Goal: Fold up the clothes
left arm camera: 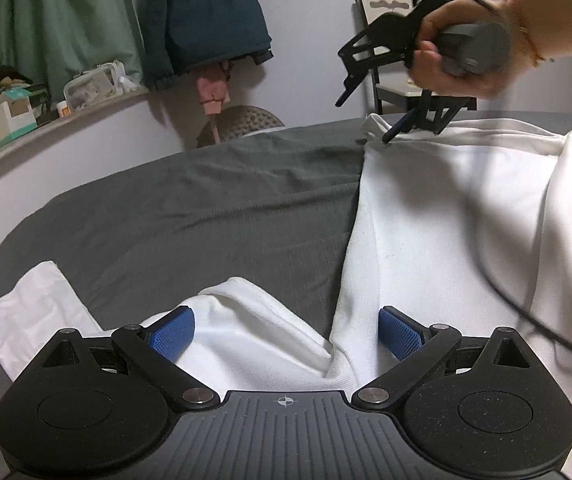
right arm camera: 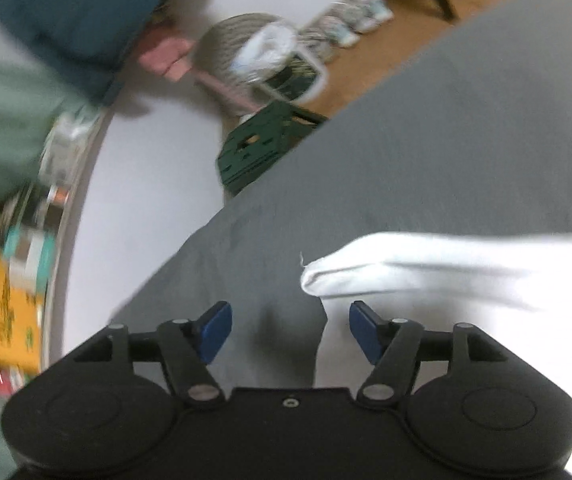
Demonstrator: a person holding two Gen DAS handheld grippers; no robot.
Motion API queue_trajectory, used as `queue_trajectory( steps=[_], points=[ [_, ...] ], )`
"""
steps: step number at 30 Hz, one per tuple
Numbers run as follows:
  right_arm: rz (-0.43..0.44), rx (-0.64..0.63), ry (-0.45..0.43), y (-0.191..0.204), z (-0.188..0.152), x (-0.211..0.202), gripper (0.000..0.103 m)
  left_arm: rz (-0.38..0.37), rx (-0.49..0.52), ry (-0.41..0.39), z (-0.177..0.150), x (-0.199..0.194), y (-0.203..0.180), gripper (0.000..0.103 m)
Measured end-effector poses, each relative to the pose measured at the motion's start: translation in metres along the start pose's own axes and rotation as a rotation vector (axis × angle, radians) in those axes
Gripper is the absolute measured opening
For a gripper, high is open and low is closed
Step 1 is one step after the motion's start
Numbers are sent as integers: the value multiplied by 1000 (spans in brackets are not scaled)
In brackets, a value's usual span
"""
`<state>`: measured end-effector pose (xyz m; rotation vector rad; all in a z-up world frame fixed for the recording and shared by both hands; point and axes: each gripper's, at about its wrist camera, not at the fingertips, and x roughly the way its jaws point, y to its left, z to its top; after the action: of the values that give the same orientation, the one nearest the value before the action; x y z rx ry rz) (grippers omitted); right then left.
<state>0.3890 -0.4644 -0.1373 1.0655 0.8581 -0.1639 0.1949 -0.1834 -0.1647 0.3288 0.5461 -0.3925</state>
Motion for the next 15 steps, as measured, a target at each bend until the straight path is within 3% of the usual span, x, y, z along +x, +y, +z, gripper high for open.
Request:
queue_trajectory(
  steps=[5,7,10,15],
  points=[
    [-10,194,-151,-14,-6,-1,59,-8,-10,-1,1,4,3,99],
    [-23,252,-183,-20,-5,-1,43,-9,-11,-1,1,4,3,99],
    [0,379,-188,-39,-5,2,36,-9,-11,-2,1,4,2,99],
    [46,226,-192,-35,2,-6,41,-11,-19,-1,1,6,3,100]
  ],
)
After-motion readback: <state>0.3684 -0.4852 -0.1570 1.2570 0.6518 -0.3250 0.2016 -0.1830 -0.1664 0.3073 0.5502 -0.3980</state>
